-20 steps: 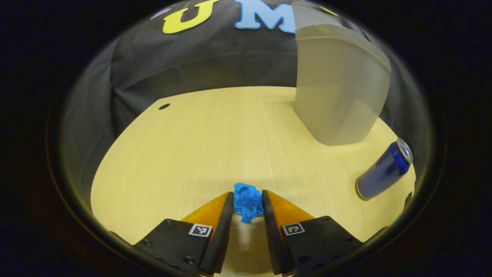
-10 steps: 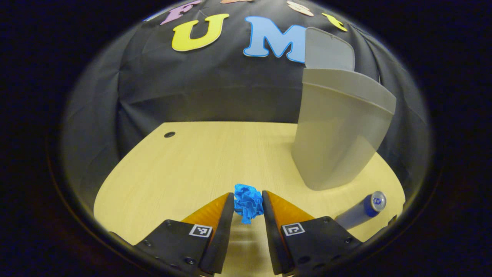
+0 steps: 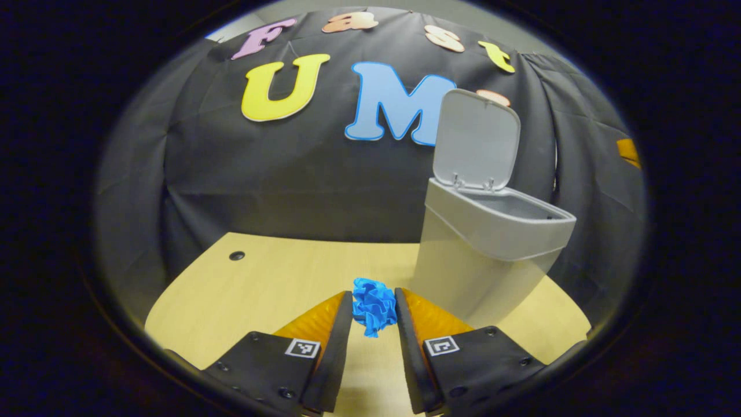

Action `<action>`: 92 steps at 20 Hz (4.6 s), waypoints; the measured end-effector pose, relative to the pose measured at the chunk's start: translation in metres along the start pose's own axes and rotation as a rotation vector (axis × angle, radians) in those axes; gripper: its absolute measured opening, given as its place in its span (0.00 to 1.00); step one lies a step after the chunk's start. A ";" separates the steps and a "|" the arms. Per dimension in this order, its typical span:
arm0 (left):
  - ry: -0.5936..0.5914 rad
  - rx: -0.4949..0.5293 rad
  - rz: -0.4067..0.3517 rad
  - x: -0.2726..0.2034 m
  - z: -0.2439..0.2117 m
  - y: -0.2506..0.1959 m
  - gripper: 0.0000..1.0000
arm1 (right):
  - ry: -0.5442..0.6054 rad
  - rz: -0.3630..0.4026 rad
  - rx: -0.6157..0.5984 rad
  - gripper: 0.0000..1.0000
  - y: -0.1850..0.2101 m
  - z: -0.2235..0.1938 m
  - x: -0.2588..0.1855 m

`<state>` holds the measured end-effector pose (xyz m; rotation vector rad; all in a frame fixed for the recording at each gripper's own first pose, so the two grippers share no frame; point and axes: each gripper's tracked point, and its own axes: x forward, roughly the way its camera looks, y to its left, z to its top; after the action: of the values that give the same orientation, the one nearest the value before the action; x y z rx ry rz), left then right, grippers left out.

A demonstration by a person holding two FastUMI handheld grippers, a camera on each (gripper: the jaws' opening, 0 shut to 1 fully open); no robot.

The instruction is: Press the lid of the desktop garbage bin to open it, pick up the crumpled paper on the desktop and throw it into the bin, then pick up the pop can on the desktop and drop it into the bin, and finally close the garbage bin lid.

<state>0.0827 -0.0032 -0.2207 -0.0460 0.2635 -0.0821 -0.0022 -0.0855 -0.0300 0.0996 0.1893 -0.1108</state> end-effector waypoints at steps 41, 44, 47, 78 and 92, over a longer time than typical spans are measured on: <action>-0.156 0.164 -0.278 0.036 0.108 -0.168 0.90 | 0.045 -0.296 0.179 0.01 -0.110 -0.043 -0.061; -0.165 0.169 -0.264 0.032 0.112 -0.160 0.92 | 0.054 -0.275 0.174 0.01 -0.102 -0.046 -0.058; -0.175 0.172 -0.244 0.025 0.118 -0.149 0.92 | 0.062 -0.242 0.163 0.01 -0.091 -0.048 -0.051; -0.207 0.078 0.036 -0.052 0.129 -0.010 0.96 | 0.258 0.269 0.021 0.91 0.069 -0.123 -0.014; -0.201 0.062 0.061 -0.068 0.125 0.002 0.94 | 0.442 0.399 -0.087 0.99 0.121 -0.217 -0.023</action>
<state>0.0497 0.0092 -0.0831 0.0155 0.0609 -0.0250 -0.0494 0.0606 -0.2275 0.0720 0.6104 0.3211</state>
